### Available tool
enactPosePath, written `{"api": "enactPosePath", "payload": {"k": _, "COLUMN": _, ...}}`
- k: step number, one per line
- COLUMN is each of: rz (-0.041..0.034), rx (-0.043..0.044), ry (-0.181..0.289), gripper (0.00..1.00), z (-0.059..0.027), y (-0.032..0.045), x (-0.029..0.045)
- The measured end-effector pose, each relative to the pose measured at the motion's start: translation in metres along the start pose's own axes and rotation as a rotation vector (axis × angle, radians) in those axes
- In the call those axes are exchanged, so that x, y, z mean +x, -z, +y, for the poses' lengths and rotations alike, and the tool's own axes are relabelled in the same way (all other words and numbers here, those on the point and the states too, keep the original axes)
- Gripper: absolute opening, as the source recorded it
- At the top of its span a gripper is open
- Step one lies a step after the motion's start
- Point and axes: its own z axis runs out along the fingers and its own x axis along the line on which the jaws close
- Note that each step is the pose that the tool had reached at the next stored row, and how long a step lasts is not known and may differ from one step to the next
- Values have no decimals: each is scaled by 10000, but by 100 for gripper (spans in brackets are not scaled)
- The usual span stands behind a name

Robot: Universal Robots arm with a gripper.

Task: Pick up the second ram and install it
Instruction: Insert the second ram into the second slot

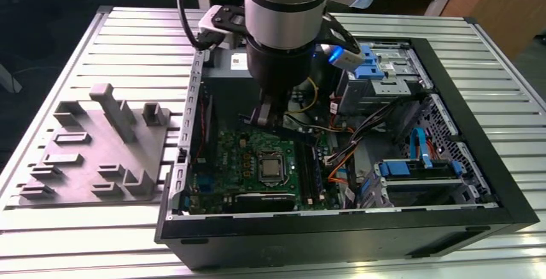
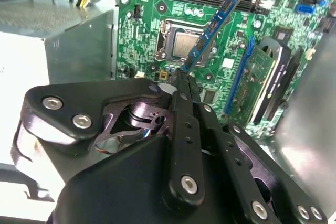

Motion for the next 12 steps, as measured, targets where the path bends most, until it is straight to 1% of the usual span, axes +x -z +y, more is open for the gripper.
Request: {"api": "enactPosePath", "payload": {"k": 12, "rz": -17, "rx": 122, "ry": -2172, "gripper": 11, "z": 0, "y": -28, "x": 2}}
